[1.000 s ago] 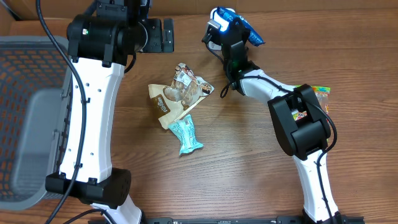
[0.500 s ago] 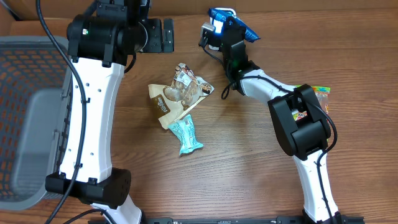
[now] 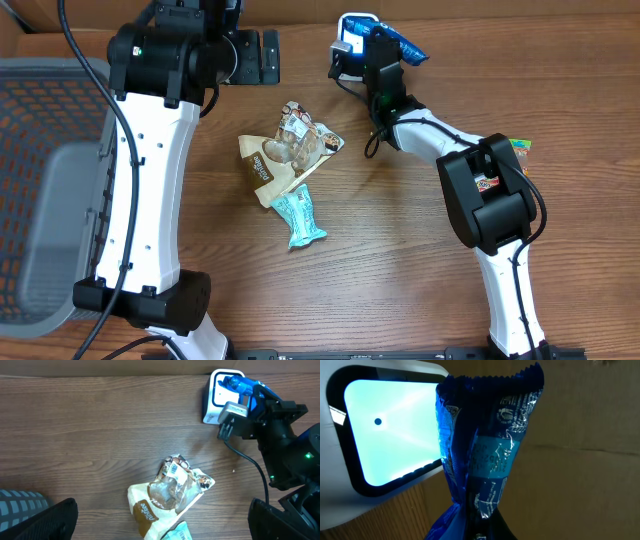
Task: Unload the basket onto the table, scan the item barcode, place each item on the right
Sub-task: 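Hold the blue packet barcode in front of the white scanner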
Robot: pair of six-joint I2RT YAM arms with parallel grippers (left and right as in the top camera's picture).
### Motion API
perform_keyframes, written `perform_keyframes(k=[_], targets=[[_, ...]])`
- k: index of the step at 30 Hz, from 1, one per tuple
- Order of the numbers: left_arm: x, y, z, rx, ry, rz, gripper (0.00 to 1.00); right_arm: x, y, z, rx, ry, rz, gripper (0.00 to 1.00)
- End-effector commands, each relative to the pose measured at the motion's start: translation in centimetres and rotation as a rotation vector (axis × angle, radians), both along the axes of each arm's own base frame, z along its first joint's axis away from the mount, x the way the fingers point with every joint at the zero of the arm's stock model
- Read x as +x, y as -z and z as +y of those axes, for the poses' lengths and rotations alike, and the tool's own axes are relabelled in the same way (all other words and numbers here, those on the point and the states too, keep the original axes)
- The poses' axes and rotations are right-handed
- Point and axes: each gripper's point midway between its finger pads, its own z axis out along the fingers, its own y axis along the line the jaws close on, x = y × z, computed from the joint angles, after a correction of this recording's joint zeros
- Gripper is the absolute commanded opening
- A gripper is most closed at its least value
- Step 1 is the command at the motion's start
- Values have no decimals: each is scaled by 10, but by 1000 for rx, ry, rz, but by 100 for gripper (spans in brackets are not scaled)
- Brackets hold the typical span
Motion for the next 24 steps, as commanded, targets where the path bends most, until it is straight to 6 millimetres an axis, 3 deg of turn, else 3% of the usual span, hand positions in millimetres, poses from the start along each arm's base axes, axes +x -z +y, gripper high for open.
perform_keyframes(k=[1,15,20,24], targets=[[3,5,3,3,-16,9,100,5,-19,-5,20,7,-46,4],[3,5,3,3,-16,9,100,3,-20,12,35,-70,-45,4],[3,5,3,3,-16,9,100,-8,-44,22,18,-74,-32,4],[3,5,3,4,-16,9,100,-32,-63,24,-28,-101,87,4]])
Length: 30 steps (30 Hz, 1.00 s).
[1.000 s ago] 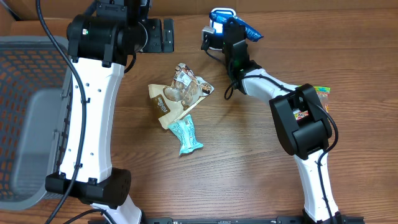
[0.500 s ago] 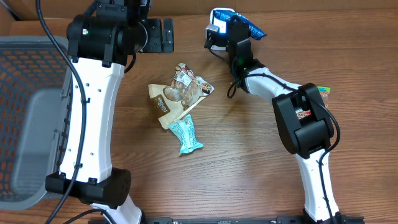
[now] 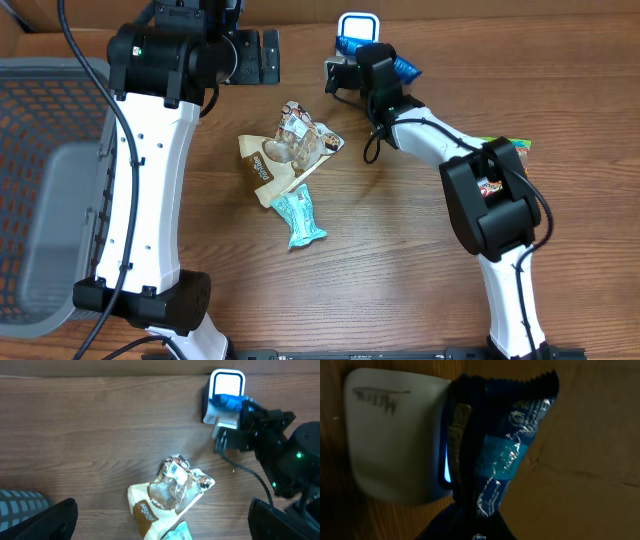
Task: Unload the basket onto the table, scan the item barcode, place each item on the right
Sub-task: 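Hold the blue packet barcode in front of the white scanner, then carry the blue packet right and drop it beside the Haribo bag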
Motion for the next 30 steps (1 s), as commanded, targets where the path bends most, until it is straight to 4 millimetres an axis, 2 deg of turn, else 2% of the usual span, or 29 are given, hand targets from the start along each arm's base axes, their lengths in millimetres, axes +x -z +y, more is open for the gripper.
perform_keyframes(k=[1,4,5,7,9,11,13,16,17,20,23,25,30], targets=[[3,5,3,3,-16,9,100,-28,-106,4,39,-31,-32,4],[3,5,3,3,-16,9,100,-50,-137,3,96,-62,7,4],[3,5,3,4,-16,9,100,-67,-150,6,125,-103,51,4],[3,5,3,3,-16,9,100,-95,-164,14,177,-170,122,4],[3,5,3,3,-16,9,100,-113,-171,17,256,-182,176,4],[3,5,3,3,-16,9,100,-129,-174,17,397,-118,244,4],[3,5,3,3,-16,9,100,-141,-169,11,606,28,334,4],[3,5,3,4,-16,9,100,-158,-150,1,902,300,470,4],[3,5,3,3,-16,9,100,-166,-139,-7,1012,439,522,4],[3,5,3,3,-16,9,100,-197,-107,-33,1149,791,640,4],[3,5,3,3,-16,9,100,-223,-88,-58,1135,1003,696,4],[3,5,3,3,-16,9,100,-232,-82,-77,1134,1109,704,4],[3,5,3,4,-16,9,100,-235,-70,-163,1268,1477,601,4]])
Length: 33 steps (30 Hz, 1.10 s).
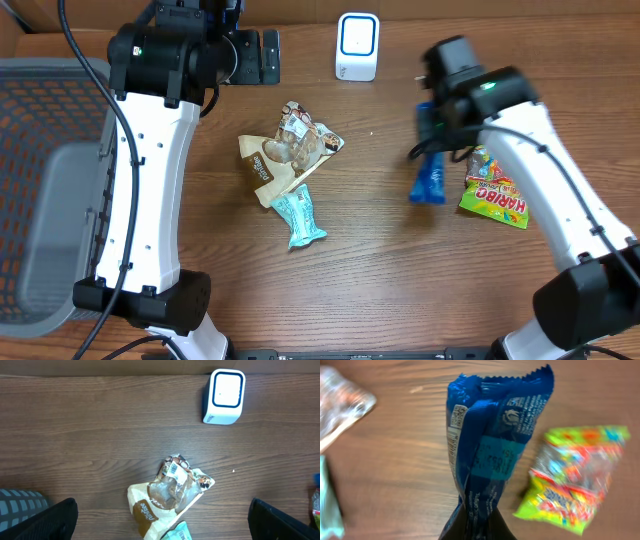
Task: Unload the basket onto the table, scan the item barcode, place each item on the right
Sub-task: 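Carry the blue packet right and drop it beside the Haribo bag, then move the right gripper to the mint-green wipes pack and grasp it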
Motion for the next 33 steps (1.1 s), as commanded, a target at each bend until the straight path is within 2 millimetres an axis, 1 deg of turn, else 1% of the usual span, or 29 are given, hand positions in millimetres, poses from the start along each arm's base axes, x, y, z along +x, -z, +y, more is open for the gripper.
perform_keyframes(k=[1,2,3,4,5,6,7,9,10,11,13,14,15,16,17,18,20,21,22,23,25,27,29,30,31,32,33], targets=[[3,4,3,5,-14,8,100,6,3,-72,52,421,12,4],[3,4,3,5,-14,8,100,4,10,-101,61,548,26,4],[3,4,3,5,-14,8,100,2,14,-115,65,606,36,4],[3,4,3,5,-14,8,100,-4,24,-143,70,722,57,4],[3,4,3,5,-14,8,99,-7,29,-155,74,773,66,4],[3,4,3,5,-14,8,100,-13,40,-172,101,832,87,4],[3,4,3,5,-14,8,100,-15,47,-179,124,859,97,4],[3,4,3,5,-14,8,100,-21,63,-201,169,931,101,4],[3,4,3,5,-14,8,100,-24,69,-208,186,955,100,7],[3,4,3,5,-14,8,100,-25,72,-211,199,967,99,10],[3,4,3,5,-14,8,100,-27,74,-215,237,956,107,22],[3,4,3,5,-14,8,100,-24,72,-214,253,903,103,32],[3,4,3,5,-14,8,100,-21,68,-211,269,850,94,38],[3,4,3,5,-14,8,100,-19,65,-209,277,818,91,42],[3,4,3,5,-14,8,100,-16,57,-206,285,779,84,46],[3,4,3,5,-14,8,100,-14,52,-205,290,762,80,47],[3,4,3,5,-14,8,100,-7,34,-194,326,689,64,49],[3,4,3,5,-14,8,100,0,21,-183,369,627,49,49],[3,4,3,5,-14,8,100,5,12,-171,411,585,39,49],[3,4,3,5,-14,8,100,13,0,-147,486,500,25,49],[3,4,3,5,-14,8,100,21,-10,-109,582,386,20,50],[3,4,3,5,-14,8,100,24,-11,-79,599,313,36,51],[3,4,3,5,-14,8,100,24,-8,-47,597,238,52,55],[3,4,3,5,-14,8,100,20,-3,-15,593,156,70,56],[3,4,3,5,-14,8,99,18,0,-1,592,120,79,56],[3,4,3,5,-14,8,100,11,6,24,590,65,100,56],[3,4,3,5,-14,8,100,6,11,39,588,45,117,56]])
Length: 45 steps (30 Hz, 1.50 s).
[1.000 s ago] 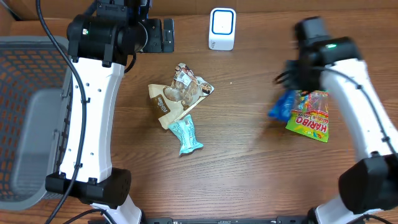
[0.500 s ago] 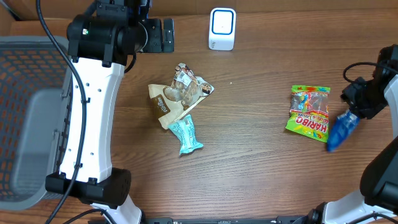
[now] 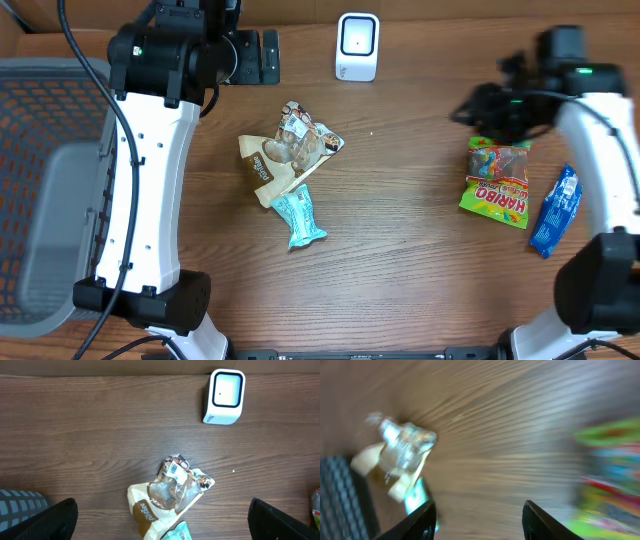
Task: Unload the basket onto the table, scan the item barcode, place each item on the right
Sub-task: 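Move the right gripper to the mint-green wipes pack and grasp it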
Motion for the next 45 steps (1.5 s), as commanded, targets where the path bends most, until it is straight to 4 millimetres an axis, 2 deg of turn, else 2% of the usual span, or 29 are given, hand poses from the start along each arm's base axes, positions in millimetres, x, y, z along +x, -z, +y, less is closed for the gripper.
perform_keyframes(k=[1,4,7,10,11,12,15,16,18,22,25,28,34,35,37,38,42,44,45], targets=[[3,4,3,5,-14,8,99,-27,18,84,36,-173,38,55],[3,4,3,5,-14,8,100,-47,44,126,22,-160,96,54],[3,4,3,5,-14,8,100,-63,63,154,45,-142,139,54],[3,4,3,5,-14,8,100,-92,90,186,67,-129,198,55],[3,4,3,5,-14,8,100,-95,93,190,69,-132,200,54],[3,4,3,5,-14,8,100,-106,103,202,80,-113,216,55],[3,4,3,5,-14,8,100,-117,113,217,87,-52,244,55],[3,4,3,5,-14,8,100,-125,119,222,81,10,274,63],[3,4,3,5,-14,8,100,-133,126,226,63,71,302,68],[3,4,3,5,-14,8,100,-148,132,240,41,76,280,71],[3,4,3,5,-14,8,100,-154,135,253,33,50,231,69],[3,4,3,5,-14,8,100,-154,136,254,18,56,209,61],[3,4,3,5,-14,8,100,-150,136,252,9,68,192,29],[3,4,3,5,-14,8,100,-150,136,252,7,70,190,19],[3,4,3,5,-14,8,100,-150,136,251,4,59,186,7],[3,4,3,5,-14,8,100,-150,137,251,1,60,188,4],[3,4,3,5,-14,8,100,-144,137,245,1,57,185,4],[3,4,3,5,-14,8,99,-147,133,248,50,21,230,4],[3,4,3,5,-14,8,100,-151,131,252,74,-8,247,14]])
